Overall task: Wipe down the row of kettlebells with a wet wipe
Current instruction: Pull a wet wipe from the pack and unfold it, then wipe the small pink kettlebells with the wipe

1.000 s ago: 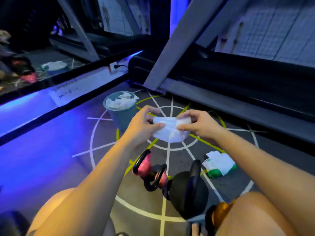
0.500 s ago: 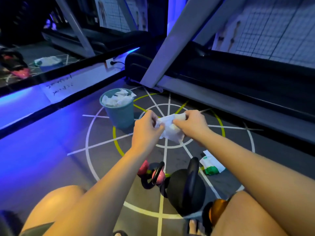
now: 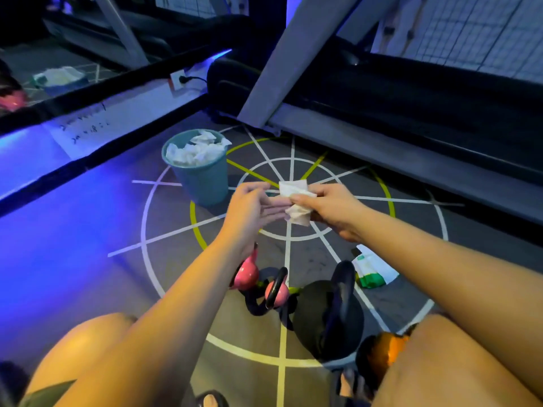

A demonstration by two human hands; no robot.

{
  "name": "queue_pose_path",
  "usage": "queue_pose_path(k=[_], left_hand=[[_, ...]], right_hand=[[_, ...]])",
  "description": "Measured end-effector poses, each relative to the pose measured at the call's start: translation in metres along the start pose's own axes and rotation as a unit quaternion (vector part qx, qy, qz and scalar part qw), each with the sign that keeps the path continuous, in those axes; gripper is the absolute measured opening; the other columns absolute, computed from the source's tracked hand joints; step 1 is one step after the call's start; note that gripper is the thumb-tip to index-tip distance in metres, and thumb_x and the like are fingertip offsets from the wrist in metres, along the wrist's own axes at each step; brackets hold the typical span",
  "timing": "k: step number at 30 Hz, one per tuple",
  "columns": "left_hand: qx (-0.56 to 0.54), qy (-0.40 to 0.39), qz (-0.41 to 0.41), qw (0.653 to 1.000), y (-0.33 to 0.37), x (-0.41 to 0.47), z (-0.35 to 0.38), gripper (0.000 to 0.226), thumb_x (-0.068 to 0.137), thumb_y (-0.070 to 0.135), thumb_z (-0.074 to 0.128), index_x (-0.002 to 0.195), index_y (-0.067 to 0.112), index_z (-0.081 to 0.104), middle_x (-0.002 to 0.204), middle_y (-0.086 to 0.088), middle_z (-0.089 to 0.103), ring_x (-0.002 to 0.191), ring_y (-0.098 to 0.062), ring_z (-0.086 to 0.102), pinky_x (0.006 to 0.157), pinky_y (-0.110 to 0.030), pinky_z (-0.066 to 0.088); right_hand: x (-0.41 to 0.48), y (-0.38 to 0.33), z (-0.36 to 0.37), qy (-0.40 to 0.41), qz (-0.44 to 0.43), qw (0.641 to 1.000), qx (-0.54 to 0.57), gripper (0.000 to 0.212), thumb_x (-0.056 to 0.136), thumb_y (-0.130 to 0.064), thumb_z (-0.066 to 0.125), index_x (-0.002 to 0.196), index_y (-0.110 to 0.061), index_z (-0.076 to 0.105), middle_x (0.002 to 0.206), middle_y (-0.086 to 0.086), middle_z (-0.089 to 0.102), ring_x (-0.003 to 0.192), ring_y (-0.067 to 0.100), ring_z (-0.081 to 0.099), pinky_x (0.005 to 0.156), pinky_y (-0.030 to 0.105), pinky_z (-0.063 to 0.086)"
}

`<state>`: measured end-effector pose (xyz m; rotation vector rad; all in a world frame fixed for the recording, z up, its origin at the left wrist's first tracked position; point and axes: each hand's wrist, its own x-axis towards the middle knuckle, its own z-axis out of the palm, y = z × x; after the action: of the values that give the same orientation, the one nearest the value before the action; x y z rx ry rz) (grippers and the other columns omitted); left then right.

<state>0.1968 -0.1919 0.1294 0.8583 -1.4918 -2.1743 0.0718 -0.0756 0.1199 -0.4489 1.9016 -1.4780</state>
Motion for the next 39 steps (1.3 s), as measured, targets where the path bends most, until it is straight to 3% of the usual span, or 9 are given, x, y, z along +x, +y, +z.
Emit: queue_pose_path(k=[5, 12, 15, 18, 20, 23, 28, 32, 39], left_hand=[[0.298, 0.109, -0.005, 0.948, -0.046, 0.053, -0.047, 0.017, 0.086, 0.028, 0.048, 0.097, 0.02, 0.059, 0.083, 0.0, 0.076, 0.087, -0.023, 0.073, 0.086, -0.045, 0.058], [0.616, -0.011, -0.132, 0.776, -0.127, 0.094, -0.101, 0.046, 0.089, 0.039, 0.064, 0.119, 0.006, 0.05, 0.121, -0.019, 0.062, 0.111, -0.038, 0.06, 0.084, -0.04, 0.05], [0.607, -0.017, -0.159, 0.778, -0.144, 0.111, -0.116, 0.056, 0.086, 0.04, 0.072, 0.122, 0.005, 0.047, 0.119, -0.016, 0.062, 0.107, -0.035, 0.061, 0.077, -0.037, 0.048], [0.591, -0.024, -0.163, 0.789, -0.164, 0.122, -0.118, 0.052, 0.084, 0.038, 0.077, 0.116, 0.004, 0.054, 0.107, -0.013, 0.064, 0.096, -0.031, 0.062, 0.07, -0.033, 0.043], [0.577, -0.011, -0.163, 0.8, -0.178, 0.125, -0.117, 0.037, 0.085, 0.034, 0.074, 0.104, 0.006, 0.058, 0.099, -0.012, 0.067, 0.087, -0.03, 0.064, 0.066, -0.033, 0.046], [0.554, 0.026, -0.153, 0.818, -0.194, 0.115, -0.114, 0.03, 0.089, 0.036, 0.07, 0.098, 0.009, 0.06, 0.093, -0.014, 0.069, 0.081, -0.031, 0.064, 0.065, -0.033, 0.045], [0.547, 0.05, -0.166, 0.819, -0.204, 0.066, -0.113, 0.032, 0.09, 0.04, 0.066, 0.071, 0.015, 0.057, 0.077, -0.016, 0.069, 0.079, -0.036, 0.068, 0.066, -0.037, 0.052], [0.575, 0.023, -0.184, 0.796, -0.205, 0.021, -0.116, 0.043, 0.086, 0.052, 0.063, 0.069, 0.013, 0.058, 0.069, -0.013, 0.064, 0.078, -0.036, 0.07, 0.058, -0.03, 0.045], [0.577, -0.036, -0.206, 0.79, -0.222, -0.049, -0.13, 0.041, 0.079, 0.048, 0.063, 0.059, 0.014, 0.052, 0.052, 0.001, 0.048, 0.064, -0.022, 0.055, 0.042, -0.016, 0.035]], right_hand=[[0.021, 0.011, 0.002, 0.041, 0.016, 0.972, -0.229, 0.016, 0.09, -0.024, 0.072, 0.076, -0.015, 0.07, 0.074, 0.004, 0.067, 0.063, 0.014, 0.059, 0.052, 0.023, 0.044], [0.045, 0.021, 0.025, 0.077, 0.052, 0.928, -0.36, 0.029, 0.091, -0.02, 0.062, 0.064, -0.017, 0.05, 0.077, 0.007, 0.054, 0.074, 0.027, 0.053, 0.049, 0.026, 0.03], [0.044, 0.065, 0.057, 0.098, 0.107, 0.946, -0.288, 0.015, 0.094, -0.015, 0.055, 0.091, -0.017, 0.07, 0.102, 0.011, 0.063, 0.087, 0.03, 0.059, 0.068, 0.023, 0.039], [0.028, 0.121, 0.091, 0.135, 0.173, 0.958, -0.183, 0.029, 0.089, -0.008, 0.053, 0.063, -0.02, 0.05, 0.086, 0.007, 0.054, 0.073, 0.024, 0.048, 0.065, 0.024, 0.04], [0.012, 0.147, 0.105, 0.149, 0.201, 0.961, -0.115, 0.019, 0.089, -0.005, 0.054, 0.076, -0.017, 0.062, 0.087, 0.009, 0.062, 0.066, 0.023, 0.058, 0.056, 0.022, 0.05], [-0.013, 0.171, 0.111, 0.135, 0.201, 0.962, -0.125, 0.021, 0.095, -0.003, 0.05, 0.101, -0.007, 0.069, 0.098, 0.013, 0.066, 0.075, 0.024, 0.061, 0.053, 0.02, 0.042], [-0.026, 0.176, 0.106, 0.073, 0.184, 0.956, -0.218, 0.018, 0.095, -0.009, 0.047, 0.082, -0.011, 0.06, 0.107, 0.019, 0.066, 0.089, 0.031, 0.057, 0.064, 0.027, 0.036], [-0.042, 0.178, 0.104, 0.036, 0.171, 0.958, -0.228, 0.034, 0.096, -0.012, 0.047, 0.126, -0.012, 0.064, 0.127, 0.017, 0.062, 0.114, 0.033, 0.06, 0.084, 0.029, 0.046], [-0.083, 0.197, 0.112, -0.041, 0.197, 0.94, -0.277, 0.029, 0.093, -0.015, 0.049, 0.113, -0.008, 0.068, 0.119, 0.021, 0.065, 0.111, 0.035, 0.063, 0.085, 0.034, 0.05]])
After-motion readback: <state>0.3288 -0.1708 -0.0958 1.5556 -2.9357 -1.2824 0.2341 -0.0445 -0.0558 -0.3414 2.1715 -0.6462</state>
